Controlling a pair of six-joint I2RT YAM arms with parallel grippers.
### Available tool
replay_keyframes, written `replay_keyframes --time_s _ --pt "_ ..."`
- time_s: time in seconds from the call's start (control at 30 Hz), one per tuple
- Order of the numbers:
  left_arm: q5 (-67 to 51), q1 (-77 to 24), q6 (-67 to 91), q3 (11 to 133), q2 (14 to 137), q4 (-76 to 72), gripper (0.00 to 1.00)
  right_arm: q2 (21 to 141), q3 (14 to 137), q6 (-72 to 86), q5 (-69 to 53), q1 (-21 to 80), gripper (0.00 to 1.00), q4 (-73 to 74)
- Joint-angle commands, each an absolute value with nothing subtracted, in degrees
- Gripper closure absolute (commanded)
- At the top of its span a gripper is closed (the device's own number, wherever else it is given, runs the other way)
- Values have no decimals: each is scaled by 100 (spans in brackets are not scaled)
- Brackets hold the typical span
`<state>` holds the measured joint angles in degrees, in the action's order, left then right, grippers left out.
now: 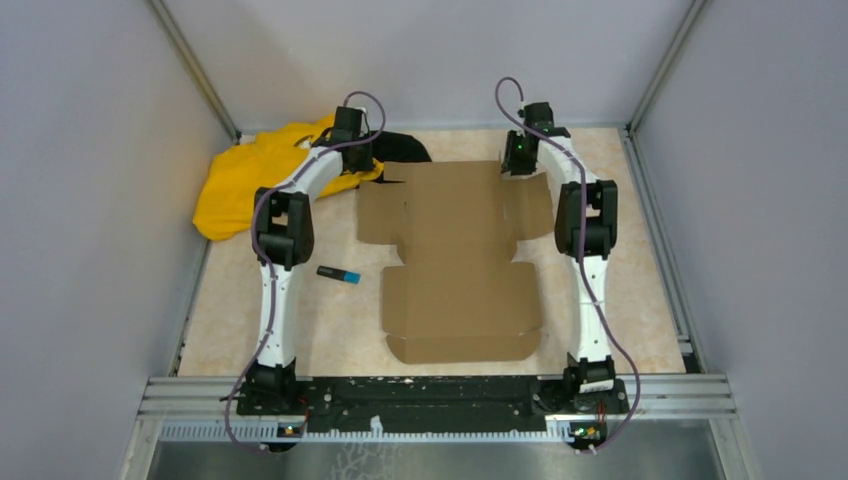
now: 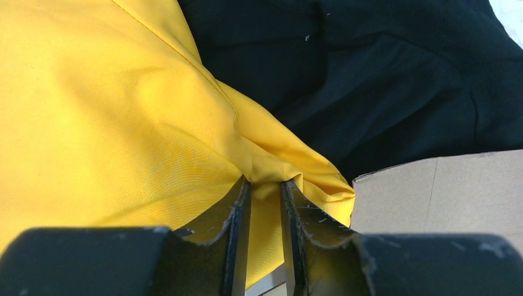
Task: Fold the paper box
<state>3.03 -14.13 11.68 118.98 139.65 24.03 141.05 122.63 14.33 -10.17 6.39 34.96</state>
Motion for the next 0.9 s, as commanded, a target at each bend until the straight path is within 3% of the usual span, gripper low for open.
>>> replay_keyframes --time_s 0.0,0.87 --pt "70 -1573 1149 11804 14183 2382 70 13529 12296 1315 -740 749 65 3410" --pt "44 -1573 1143 11769 14169 2391 71 13152 12112 1166 -589 1081 63 3185"
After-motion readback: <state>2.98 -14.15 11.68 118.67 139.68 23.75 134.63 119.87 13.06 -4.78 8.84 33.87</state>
